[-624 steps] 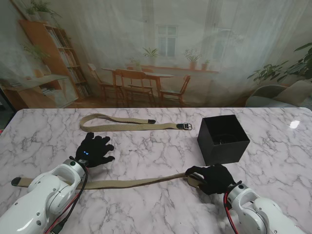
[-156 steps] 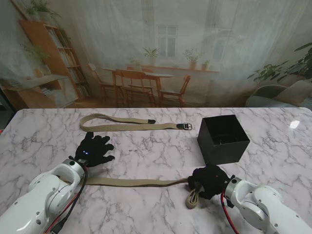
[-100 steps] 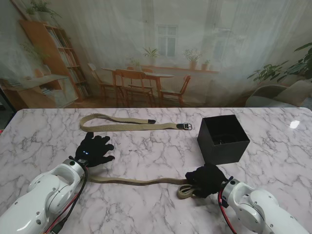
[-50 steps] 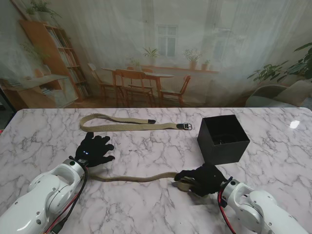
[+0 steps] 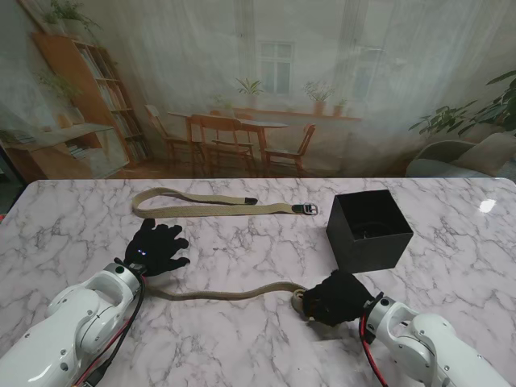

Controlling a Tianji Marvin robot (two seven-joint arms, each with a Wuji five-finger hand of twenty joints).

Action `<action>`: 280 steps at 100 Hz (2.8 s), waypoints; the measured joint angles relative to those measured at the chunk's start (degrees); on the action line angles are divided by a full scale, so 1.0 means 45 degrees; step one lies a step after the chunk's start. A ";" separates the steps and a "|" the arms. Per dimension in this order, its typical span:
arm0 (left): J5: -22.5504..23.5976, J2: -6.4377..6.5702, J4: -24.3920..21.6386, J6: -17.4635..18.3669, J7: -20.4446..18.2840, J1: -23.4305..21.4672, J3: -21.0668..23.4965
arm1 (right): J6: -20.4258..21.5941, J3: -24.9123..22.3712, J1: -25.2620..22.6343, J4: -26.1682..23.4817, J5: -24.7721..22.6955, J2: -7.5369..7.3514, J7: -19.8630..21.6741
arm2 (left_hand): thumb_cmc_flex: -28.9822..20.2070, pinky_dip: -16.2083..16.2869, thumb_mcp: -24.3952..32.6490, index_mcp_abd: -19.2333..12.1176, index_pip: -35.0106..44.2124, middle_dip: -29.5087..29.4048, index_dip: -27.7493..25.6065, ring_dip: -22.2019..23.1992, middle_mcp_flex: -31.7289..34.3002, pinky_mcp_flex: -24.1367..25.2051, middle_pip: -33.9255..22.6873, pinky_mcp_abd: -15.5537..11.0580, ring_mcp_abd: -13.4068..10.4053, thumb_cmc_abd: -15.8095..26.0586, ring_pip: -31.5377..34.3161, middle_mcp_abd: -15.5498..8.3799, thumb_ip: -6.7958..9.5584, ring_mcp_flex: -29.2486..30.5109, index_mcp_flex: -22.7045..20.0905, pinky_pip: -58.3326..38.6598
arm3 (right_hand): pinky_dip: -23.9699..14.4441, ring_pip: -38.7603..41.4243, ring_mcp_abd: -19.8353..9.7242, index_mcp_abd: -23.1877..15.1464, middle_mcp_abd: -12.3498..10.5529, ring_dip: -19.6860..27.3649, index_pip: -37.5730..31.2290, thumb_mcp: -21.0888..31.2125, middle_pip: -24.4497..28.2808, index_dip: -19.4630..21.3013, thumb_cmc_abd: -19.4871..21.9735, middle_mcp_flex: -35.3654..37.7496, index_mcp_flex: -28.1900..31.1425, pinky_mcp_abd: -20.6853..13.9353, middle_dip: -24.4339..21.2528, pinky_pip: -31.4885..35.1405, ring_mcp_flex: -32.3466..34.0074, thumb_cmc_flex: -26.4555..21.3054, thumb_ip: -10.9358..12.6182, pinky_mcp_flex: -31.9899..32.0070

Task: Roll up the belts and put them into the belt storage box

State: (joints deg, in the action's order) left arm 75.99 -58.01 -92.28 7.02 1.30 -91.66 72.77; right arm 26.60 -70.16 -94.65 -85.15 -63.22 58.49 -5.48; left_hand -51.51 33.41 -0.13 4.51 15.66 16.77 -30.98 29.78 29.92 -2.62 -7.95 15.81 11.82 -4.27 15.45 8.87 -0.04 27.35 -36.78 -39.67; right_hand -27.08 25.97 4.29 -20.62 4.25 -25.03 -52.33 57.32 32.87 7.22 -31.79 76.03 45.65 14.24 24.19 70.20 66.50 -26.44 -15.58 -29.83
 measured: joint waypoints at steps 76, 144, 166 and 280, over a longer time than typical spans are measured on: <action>-0.0012 0.0000 0.0006 -0.0001 0.0038 -0.0007 0.0023 | -0.0321 -0.0467 -0.0473 -0.1314 -0.2003 -0.0338 0.0566 | 0.0000 0.0000 0.0000 0.0000 0.0000 0.0000 0.0000 0.0001 0.0000 0.0001 0.0000 0.0000 0.0000 0.0000 0.0000 0.0000 0.0000 0.0000 0.0000 0.0000 | 0.0565 -0.1108 -0.1752 0.2444 -0.1746 0.1259 0.0620 0.2707 -0.2401 0.3007 -0.2783 0.0109 -0.3281 -0.1261 -0.1583 -0.0603 -0.1163 -0.1632 0.1064 0.0179; -0.0029 0.0000 0.0023 0.0004 0.0039 0.0003 0.0010 | -0.1135 -0.0308 -0.0562 -0.1432 -0.0629 -0.0227 0.1777 | 0.0000 0.0000 0.0000 0.0000 0.0000 0.0000 0.0000 0.0001 0.0000 0.0001 0.0000 0.0001 0.0000 0.0002 0.0000 0.0000 0.0000 0.0000 0.0000 0.0000 | 0.0565 -0.2594 0.1083 -0.0042 0.2778 0.1965 -0.0028 0.1231 -0.2428 0.1864 -0.2753 -1.1296 -0.2020 0.2022 -0.2339 -0.2635 -0.5917 -0.1417 0.0947 0.2060; -0.0031 0.0000 0.0032 0.0007 0.0042 0.0003 0.0011 | -0.1346 -0.0289 -0.0568 -0.1430 -0.0170 -0.0146 0.2056 | 0.0000 0.0000 0.0000 0.0000 0.0000 0.0000 0.0000 0.0001 0.0000 0.0003 0.0000 0.0001 0.0000 0.0002 0.0000 0.0000 0.0000 -0.0001 0.0000 0.0000 | 0.1545 -0.2934 0.2101 0.1493 0.2969 0.2799 -0.1467 0.0911 -0.2599 0.1544 -0.2866 -1.2156 -0.1904 0.2255 -0.2439 -0.3233 -0.6569 -0.0930 0.0636 0.2480; -0.0068 0.0000 0.0085 0.0024 0.0039 0.0049 -0.0026 | -0.0635 0.0348 0.0045 0.0237 0.0540 0.0144 -0.0855 | 0.0000 -0.0001 0.0005 0.0002 0.0000 0.0001 0.0000 0.0001 0.0000 0.0005 0.0000 0.0002 0.0000 0.0139 0.0000 0.0000 0.0000 -0.0001 0.0000 0.0000 | 0.0006 0.4283 0.0299 0.0059 0.0200 -0.1923 0.3384 -0.0226 0.3191 0.1573 -0.0578 -0.1237 -0.6671 0.0317 0.1625 0.1286 0.1208 0.0149 0.0972 -0.1342</action>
State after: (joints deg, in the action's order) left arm 75.68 -58.01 -91.90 7.13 1.47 -91.44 72.66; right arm 23.74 -68.60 -94.44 -84.08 -60.78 59.14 -9.33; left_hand -51.51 33.41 -0.10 4.52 15.66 16.77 -30.98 29.79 29.92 -2.59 -7.95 15.82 11.82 -3.65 15.46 8.87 -0.04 27.34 -36.78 -39.67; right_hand -27.05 45.24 5.63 -20.36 5.15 -33.68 -37.10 56.30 47.23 14.29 -34.39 70.47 15.63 15.67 31.50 75.98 71.94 -25.77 -11.21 -35.86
